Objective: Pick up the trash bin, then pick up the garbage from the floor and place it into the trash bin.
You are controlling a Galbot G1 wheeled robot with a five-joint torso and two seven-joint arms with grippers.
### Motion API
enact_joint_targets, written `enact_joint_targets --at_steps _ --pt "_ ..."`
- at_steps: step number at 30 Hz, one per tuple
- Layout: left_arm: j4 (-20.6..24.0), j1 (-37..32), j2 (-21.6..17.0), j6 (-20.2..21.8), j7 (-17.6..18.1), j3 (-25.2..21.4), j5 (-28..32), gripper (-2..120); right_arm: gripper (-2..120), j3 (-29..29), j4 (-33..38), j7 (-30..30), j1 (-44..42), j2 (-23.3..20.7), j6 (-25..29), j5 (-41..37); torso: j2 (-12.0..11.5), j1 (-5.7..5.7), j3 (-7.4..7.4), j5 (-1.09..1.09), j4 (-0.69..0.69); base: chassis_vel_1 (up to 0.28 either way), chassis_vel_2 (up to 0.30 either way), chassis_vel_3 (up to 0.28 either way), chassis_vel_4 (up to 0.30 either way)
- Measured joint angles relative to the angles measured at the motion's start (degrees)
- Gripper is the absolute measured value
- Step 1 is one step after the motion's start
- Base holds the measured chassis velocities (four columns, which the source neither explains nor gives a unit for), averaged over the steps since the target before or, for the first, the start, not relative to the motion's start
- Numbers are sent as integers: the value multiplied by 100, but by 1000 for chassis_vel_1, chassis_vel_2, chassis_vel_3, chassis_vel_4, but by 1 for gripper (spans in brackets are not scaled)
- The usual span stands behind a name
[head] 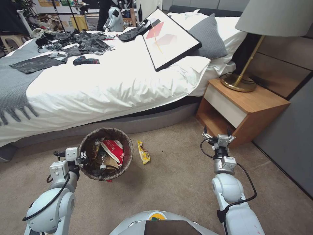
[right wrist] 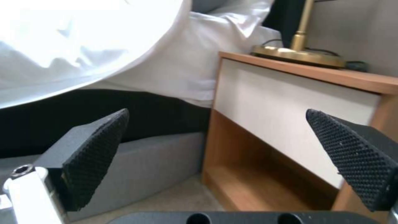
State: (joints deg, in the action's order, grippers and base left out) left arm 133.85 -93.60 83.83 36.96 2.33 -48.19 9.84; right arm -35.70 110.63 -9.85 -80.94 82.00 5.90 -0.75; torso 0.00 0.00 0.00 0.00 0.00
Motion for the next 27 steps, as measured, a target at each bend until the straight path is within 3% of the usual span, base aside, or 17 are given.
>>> enact_joint_targets --at_steps 27 --pt "-38 9 9 -29 42 -9 -35 4 100 -48 142 -25 -144 -100 -24 -27 0 0 0 0 -2 38 27 34 34"
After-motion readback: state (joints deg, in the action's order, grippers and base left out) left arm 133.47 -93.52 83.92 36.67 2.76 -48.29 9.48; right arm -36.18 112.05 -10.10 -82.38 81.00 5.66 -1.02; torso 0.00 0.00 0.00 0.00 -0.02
